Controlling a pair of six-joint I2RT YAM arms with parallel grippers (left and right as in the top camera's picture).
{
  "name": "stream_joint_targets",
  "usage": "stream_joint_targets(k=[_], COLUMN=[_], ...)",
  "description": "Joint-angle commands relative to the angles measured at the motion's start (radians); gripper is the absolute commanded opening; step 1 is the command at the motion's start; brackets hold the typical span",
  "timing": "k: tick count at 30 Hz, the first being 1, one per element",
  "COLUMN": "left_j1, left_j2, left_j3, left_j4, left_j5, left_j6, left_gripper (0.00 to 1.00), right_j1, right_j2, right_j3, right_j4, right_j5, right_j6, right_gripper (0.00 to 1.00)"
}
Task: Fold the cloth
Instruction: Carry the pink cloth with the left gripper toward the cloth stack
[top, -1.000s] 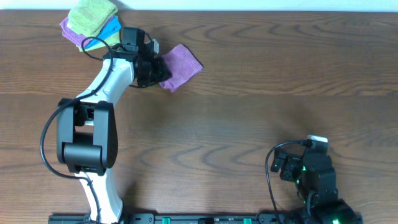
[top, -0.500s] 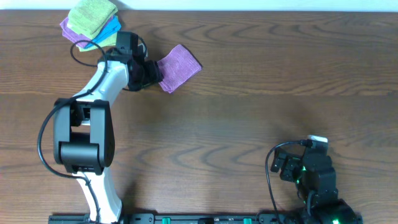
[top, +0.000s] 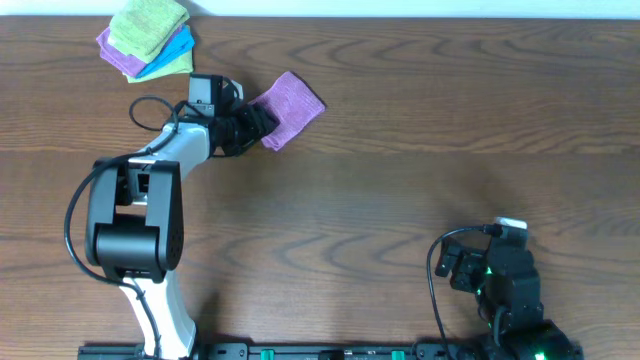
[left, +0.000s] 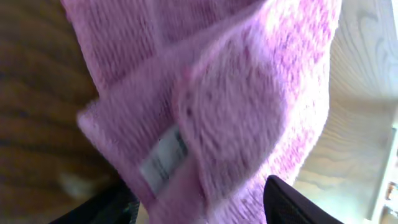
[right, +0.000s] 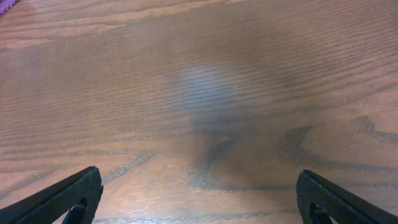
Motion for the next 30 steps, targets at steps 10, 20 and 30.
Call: stream_joint_targets(k=[10,20,30], left_j1=[0.089,0.088,0.079], left_j2=[0.011,0.071,0.223], left_j3=[-0.167,-0.254,-0.253], left_j4=[0.091,0.336,0.552], left_j5=[0.043,0.084,0.169], left_j6=[-0.047,-0.158,-0.304], left_gripper=[0.67,0.73,0.75], right_j1=[0.003,0.003,0.003], right_j2=[-0.002,-0.003,-0.002], right_j3=[-0.005,-0.005,-0.005], right_j4=[0.002,0.002,0.002], right_j5=[0.01,0.01,0.01], right_j6=[0.013,0.013,0.013], right_gripper=[0.99,0.99,0.99])
